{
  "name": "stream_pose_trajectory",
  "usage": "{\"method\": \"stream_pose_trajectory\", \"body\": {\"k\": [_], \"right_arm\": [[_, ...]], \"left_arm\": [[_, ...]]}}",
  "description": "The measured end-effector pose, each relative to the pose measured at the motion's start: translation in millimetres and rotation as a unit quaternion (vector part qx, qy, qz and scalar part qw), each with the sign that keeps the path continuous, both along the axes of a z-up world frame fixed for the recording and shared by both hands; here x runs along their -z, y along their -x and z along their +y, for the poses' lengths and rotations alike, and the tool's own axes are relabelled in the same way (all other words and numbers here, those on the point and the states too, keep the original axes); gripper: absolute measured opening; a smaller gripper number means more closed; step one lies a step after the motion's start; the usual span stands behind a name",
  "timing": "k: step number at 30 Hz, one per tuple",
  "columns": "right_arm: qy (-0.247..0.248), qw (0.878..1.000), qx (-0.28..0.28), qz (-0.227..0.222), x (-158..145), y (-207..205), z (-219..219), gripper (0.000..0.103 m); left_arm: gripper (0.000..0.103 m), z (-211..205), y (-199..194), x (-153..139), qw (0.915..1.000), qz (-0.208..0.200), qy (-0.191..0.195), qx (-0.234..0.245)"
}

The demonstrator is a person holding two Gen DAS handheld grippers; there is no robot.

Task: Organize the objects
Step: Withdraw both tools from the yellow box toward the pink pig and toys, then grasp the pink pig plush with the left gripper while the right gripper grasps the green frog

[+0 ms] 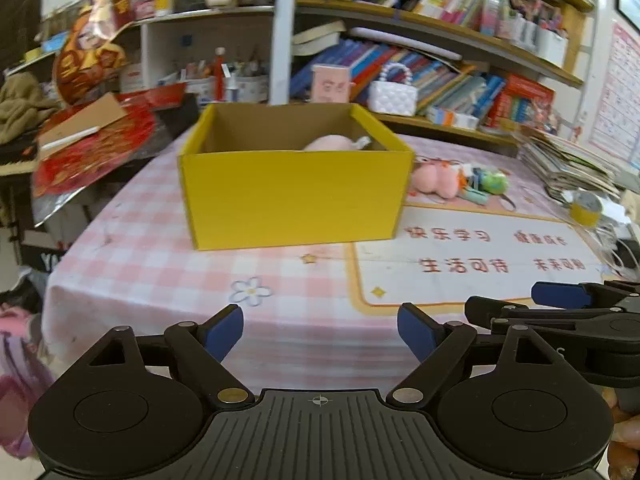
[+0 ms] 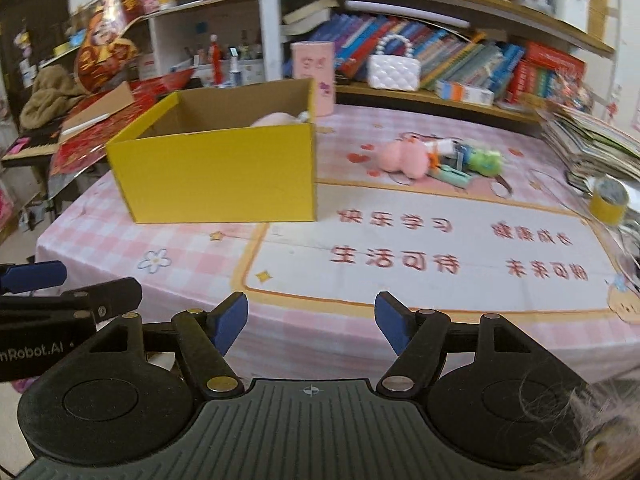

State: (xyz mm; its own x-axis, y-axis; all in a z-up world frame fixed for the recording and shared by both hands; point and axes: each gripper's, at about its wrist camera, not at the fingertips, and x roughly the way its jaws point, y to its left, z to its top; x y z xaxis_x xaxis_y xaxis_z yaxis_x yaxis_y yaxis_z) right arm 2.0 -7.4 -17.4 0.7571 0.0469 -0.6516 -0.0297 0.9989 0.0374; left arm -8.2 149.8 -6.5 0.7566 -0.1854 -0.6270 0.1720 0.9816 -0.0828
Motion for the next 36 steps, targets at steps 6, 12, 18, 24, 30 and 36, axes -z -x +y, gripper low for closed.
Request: {"method": "stream_pose_trajectory", "body": {"k": [6,12,18,24,30,36], "right_arm": [[0.007,0.999,0.035,0.000,1,4,-23,0.069],[0.008,0.998,0.070,0.009,3,1,-53,0.070],[0.011,0.995,0.094,0.015,6,-6,-86,0.070],[-0.003,0.993,0.112,0.033,11,-28,-130,0.070],[-0.012,0.993,0.110,0.035,12,-58,-166,0.070],[-0.011,0.995,0.094,0.027,8,-91,-195,0.070]], "left_arm": [[0.087,-26,-10,2,0.9993,0.004,-0.001,0.038],[0.087,-59,-24,4,0.9974,0.010,-0.003,0.072],[0.087,-96,-44,9,0.9953,0.021,-0.006,0.095],[0.087,-136,-69,12,0.9936,0.030,-0.014,0.108],[0.087,-164,-101,12,0.9948,0.046,0.013,0.091],[0.087,-193,-126,13,0.9968,0.039,0.001,0.069]]}}
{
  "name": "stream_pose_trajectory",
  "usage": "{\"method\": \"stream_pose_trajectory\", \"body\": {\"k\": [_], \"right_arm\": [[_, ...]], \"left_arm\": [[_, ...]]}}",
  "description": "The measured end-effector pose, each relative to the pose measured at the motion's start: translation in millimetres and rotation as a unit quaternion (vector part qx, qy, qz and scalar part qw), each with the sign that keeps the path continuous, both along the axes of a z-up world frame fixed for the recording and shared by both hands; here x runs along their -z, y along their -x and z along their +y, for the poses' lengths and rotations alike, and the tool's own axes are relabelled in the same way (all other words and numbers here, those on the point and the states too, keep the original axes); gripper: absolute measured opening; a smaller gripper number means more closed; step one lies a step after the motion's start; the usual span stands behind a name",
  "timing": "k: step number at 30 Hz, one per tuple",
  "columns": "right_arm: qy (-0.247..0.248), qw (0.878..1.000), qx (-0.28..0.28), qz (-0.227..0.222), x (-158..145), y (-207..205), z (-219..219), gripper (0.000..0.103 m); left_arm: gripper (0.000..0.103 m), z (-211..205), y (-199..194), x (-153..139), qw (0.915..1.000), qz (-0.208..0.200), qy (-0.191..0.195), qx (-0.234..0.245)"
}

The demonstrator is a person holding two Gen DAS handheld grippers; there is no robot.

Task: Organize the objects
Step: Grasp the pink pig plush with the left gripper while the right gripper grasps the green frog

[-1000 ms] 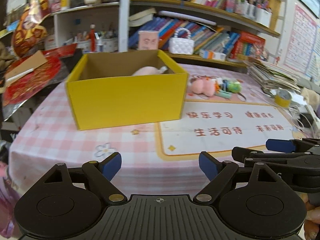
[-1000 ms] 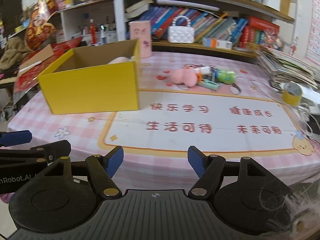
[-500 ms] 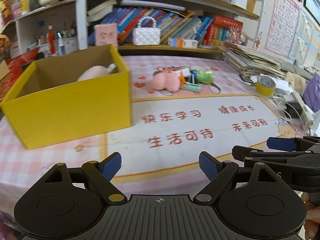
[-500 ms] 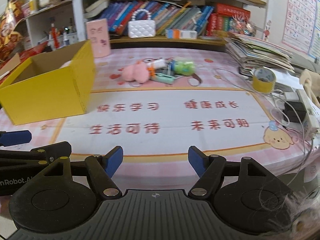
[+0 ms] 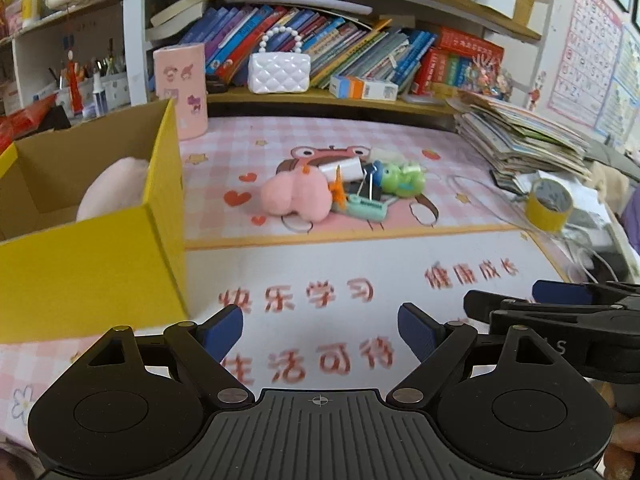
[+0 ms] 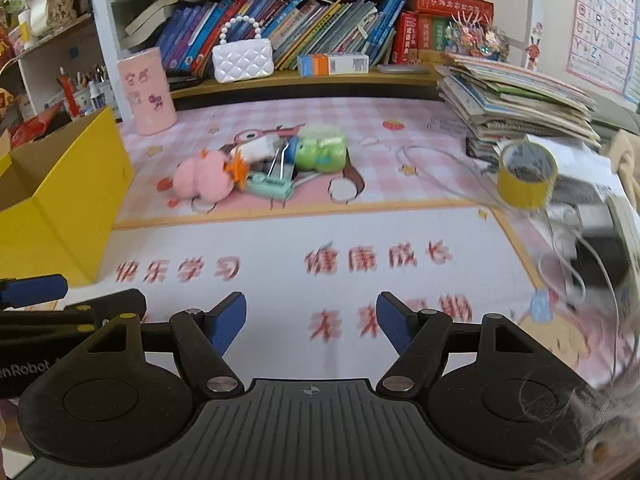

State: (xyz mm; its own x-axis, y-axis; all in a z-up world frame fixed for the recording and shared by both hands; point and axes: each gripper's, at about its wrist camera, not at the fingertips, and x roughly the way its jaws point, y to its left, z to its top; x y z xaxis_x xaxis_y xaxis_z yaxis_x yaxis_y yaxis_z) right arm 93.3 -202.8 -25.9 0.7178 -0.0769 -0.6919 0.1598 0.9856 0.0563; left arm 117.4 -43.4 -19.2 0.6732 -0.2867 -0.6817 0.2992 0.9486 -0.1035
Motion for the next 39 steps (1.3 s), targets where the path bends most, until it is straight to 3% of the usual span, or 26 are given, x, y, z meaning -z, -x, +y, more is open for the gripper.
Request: {"method": "stream_pose_trajectory", "body": {"k": [12,16,23,28,34,39], "right_arm": [[-0.001,0.999,-0.032,-0.022,-6,-68,-55,0.070],[-0.009,0.999,-0.039,-0.021,-3,-95,-66,0.070],[-0.017,0.998,-0.056,-0.016,5,-139,-78,0.071],[-0.031,0.997,-0.072,-0.008,15,-166,-83,0.073],[-0.037,0.994,-0.099,-0.011,25,-196,-83,0.073],[-0.050,0.992,-0.115,0.000,34,-217,-83,0.073]], "left_arm": [[0.087,-42,-82,-5,0.9965,-0.019,0.000,-0.081],[0.087,-48,-114,2,0.9956,-0.003,0.007,-0.093],[0.090,-59,-154,27,0.9936,0.022,-0.023,-0.108],[0.090,-59,-174,39,0.9917,0.039,-0.015,-0.121],[0.090,-65,-188,48,0.9918,0.041,-0.032,-0.116],[0.080,-62,-191,49,0.9918,0.040,-0.028,-0.118]]}}
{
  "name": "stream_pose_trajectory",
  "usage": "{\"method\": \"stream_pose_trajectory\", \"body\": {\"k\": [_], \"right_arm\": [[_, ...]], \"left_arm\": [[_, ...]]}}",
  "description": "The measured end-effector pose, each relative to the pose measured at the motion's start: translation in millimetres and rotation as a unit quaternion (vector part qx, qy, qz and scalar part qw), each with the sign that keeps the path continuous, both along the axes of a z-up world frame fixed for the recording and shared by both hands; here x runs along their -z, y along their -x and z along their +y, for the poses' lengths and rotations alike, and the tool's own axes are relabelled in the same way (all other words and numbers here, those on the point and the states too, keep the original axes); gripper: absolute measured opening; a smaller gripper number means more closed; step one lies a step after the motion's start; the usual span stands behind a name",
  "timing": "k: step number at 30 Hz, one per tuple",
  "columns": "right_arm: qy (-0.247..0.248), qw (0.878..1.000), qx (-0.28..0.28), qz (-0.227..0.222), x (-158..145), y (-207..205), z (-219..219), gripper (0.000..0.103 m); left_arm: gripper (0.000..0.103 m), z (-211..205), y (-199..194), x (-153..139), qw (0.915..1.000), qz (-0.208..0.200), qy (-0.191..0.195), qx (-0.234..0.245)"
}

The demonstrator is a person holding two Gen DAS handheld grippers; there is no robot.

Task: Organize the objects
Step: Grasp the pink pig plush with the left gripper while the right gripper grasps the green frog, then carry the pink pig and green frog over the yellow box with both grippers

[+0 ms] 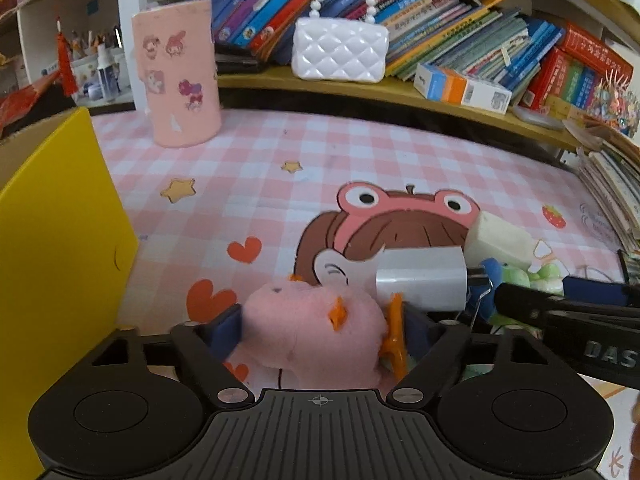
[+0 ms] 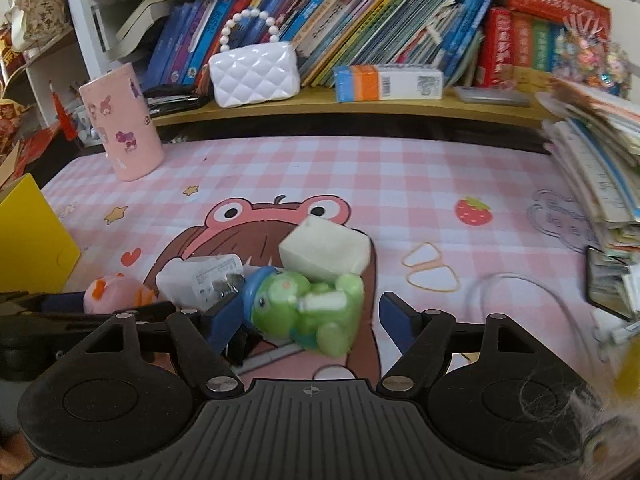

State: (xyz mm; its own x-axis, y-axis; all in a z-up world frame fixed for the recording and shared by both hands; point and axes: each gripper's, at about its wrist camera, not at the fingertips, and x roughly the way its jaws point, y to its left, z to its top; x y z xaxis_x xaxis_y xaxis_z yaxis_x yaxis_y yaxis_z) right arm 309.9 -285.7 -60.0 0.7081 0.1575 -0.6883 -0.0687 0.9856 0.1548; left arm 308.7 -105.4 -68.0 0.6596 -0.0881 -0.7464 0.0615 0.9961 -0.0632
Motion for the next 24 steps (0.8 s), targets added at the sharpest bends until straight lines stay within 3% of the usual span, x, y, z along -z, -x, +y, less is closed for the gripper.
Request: {"method": "stream_pose_trajectory", "body": {"k": [2,4,6,10,15,24], "right_arm": [[-0.018,1.000,0.000,0.006,4,-3,-3,0.072],[-0.034,0.999,0.001,0.006,6,-3,-6,0.066],[-0.035,0.999,0.002,0.003,5,-1,-8,0.053],[-0.046,0.999,0.018,0.000,-1,10,-16,0.046],[-0.050,0.997,0.058,-0.018,-18,39,-26,0.045],[-0.058,0.994,0.091,-0.003,-29,107,-17,0.045]], "left_arm": [[0.080,1,0,-2,1.0000,0.002,0.001,-0.002],[0.079,1,3,-6,1.0000,-0.004,-0.001,-0.003],[0.079,3,9,-13,0.9999,-0.015,0.006,-0.004],[0.079,5,22,-32,0.9989,-0.039,0.024,-0.001],[0.079,9,41,-47,0.9972,-0.048,0.057,0.006],[0.079,14,79,-46,0.9952,-0.026,0.080,0.051]]}}
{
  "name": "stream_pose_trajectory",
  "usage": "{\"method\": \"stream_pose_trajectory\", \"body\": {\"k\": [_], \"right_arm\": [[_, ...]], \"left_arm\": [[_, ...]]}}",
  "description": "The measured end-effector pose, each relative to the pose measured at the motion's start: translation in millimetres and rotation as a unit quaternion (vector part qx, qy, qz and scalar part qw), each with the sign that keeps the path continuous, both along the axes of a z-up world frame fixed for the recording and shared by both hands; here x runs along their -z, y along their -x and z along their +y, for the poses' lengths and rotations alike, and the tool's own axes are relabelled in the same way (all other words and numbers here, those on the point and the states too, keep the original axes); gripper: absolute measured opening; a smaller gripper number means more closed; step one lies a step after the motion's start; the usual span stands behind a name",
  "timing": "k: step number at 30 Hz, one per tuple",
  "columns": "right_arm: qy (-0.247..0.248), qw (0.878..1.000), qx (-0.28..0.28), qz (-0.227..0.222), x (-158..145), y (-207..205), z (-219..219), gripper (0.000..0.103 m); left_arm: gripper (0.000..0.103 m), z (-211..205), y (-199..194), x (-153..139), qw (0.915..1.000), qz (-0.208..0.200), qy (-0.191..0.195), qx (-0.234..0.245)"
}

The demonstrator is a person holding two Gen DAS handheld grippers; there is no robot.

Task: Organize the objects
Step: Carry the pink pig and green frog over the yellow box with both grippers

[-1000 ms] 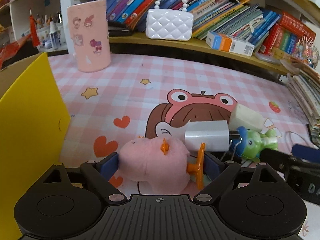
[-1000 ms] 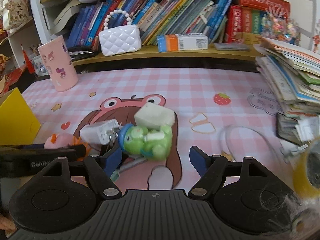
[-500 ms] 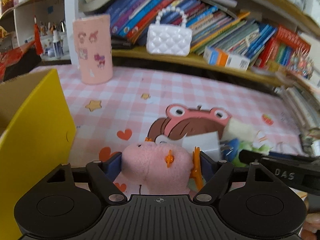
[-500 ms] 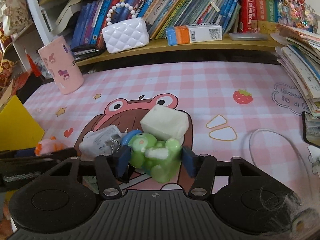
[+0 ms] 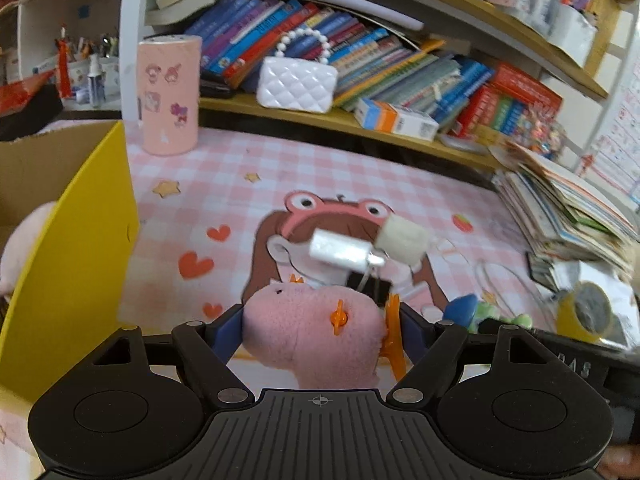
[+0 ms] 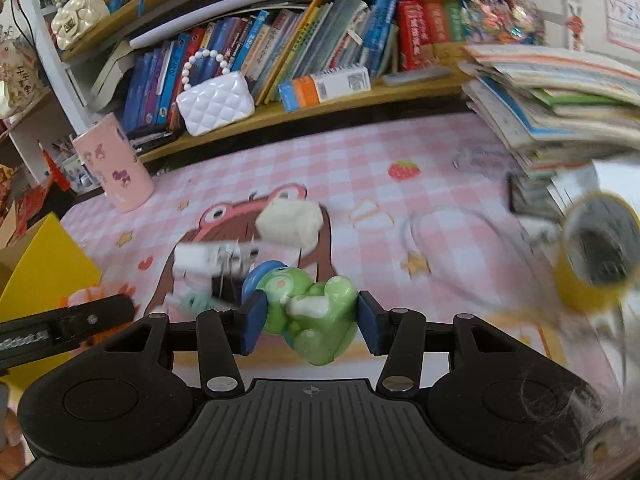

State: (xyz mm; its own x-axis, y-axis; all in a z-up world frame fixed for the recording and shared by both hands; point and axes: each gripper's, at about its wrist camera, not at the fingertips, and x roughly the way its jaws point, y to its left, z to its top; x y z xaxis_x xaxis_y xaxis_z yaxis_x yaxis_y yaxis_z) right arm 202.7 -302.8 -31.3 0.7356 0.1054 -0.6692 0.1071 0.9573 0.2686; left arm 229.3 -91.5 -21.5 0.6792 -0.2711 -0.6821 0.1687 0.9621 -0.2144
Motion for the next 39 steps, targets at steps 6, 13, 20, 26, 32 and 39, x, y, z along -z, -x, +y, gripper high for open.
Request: {"method": "stream_pose_trajectory", "body": {"k": [6,13,20,26,32,39], "right_arm": [[0.022,1.000,0.000,0.010,-3,38,22,0.045],[0.044,0.999,0.015,0.001,-12,72,48,0.045],[0.052,0.999,0.013,0.002,-16,97,91,0.045],[0.053,0.999,-0.001,0.003,-18,117,130,0.045],[0.052,0.998,-0.017,0.000,-18,133,166,0.045],[0.050,0.998,-0.048,-0.007,-18,146,204,0.045]], "left_arm": [[0.079,10,23,-2,0.9997,0.001,0.013,0.023],[0.079,32,52,-9,0.9985,-0.007,0.026,0.048],[0.079,66,83,-13,0.9975,-0.011,0.034,0.061],[0.079,104,108,-16,0.9980,-0.015,0.030,0.054],[0.079,140,128,-18,0.9990,-0.015,0.021,0.037],[0.079,175,151,-18,0.9996,-0.019,0.014,0.012]]}}
